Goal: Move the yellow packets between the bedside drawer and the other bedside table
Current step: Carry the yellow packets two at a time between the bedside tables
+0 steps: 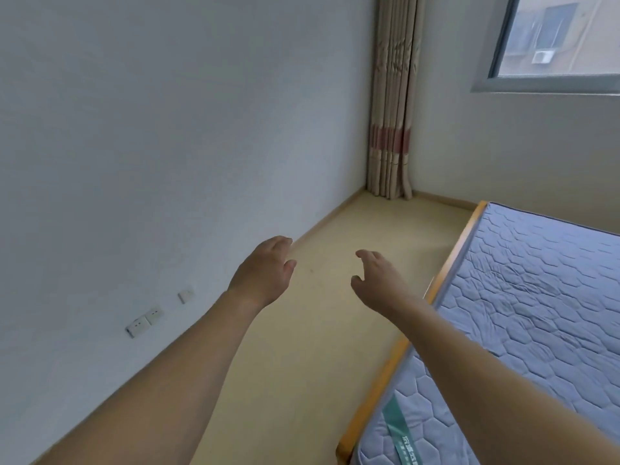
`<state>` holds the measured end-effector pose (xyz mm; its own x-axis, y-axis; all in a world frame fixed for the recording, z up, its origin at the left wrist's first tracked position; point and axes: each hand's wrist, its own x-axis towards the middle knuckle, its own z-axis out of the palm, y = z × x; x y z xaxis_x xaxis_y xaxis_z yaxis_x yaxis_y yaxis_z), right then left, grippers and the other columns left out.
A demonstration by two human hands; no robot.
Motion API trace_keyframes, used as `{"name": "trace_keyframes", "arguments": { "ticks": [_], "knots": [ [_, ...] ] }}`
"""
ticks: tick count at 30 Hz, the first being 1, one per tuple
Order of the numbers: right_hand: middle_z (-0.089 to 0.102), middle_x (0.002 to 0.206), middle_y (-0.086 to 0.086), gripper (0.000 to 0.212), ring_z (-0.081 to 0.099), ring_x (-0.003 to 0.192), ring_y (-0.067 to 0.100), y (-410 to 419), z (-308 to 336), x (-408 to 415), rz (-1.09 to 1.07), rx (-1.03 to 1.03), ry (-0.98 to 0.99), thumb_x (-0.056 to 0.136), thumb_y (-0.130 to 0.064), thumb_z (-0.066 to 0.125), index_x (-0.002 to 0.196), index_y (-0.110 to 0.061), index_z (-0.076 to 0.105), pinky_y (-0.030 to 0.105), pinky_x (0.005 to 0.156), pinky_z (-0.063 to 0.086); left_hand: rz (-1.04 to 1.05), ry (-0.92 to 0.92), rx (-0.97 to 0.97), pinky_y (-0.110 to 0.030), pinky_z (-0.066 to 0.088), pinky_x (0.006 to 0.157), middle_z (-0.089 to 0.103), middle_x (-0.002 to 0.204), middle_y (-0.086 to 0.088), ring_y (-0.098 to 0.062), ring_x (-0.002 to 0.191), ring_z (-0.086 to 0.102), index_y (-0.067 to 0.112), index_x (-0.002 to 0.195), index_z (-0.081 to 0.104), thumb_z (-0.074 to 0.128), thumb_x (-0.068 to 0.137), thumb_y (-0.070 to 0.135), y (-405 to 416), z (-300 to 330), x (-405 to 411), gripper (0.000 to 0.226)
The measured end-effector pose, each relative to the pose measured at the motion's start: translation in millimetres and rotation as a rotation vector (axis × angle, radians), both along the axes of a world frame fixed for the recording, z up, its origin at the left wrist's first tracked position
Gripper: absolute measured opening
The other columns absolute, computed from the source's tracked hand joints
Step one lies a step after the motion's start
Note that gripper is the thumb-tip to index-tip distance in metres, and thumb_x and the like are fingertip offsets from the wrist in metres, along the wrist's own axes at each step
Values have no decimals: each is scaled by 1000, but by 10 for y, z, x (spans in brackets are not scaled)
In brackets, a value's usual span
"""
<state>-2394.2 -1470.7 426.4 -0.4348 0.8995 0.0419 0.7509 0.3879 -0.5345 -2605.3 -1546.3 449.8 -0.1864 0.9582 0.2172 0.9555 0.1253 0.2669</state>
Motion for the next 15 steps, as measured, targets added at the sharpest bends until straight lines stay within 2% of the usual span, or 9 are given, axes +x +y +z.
{"name": "trace_keyframes", "arguments": {
  "ticks": [7, 15],
  "knots": [
    [38, 149, 7, 58, 36, 137, 24, 1178, 230, -1037, -3, 37, 2, 93, -16, 48, 148, -10, 32, 33, 108, 33, -1, 16, 68, -32, 27, 114, 37, 154, -2, -17, 144, 29, 13, 148, 38, 41, 103, 25, 1176, 265, -1101, 47],
    [39, 148, 7, 57, 39, 135, 25, 2797, 104, -2260, -67, 43, -21, 93, -16, 49, 147, -10, 34, 34, 106, 36, -98, -2, 23, -31, 24, 116, 32, 157, -1, -16, 146, 24, 13, 150, 33, 42, 103, 29, 2958, 99, -2333, 51]
  ]
}}
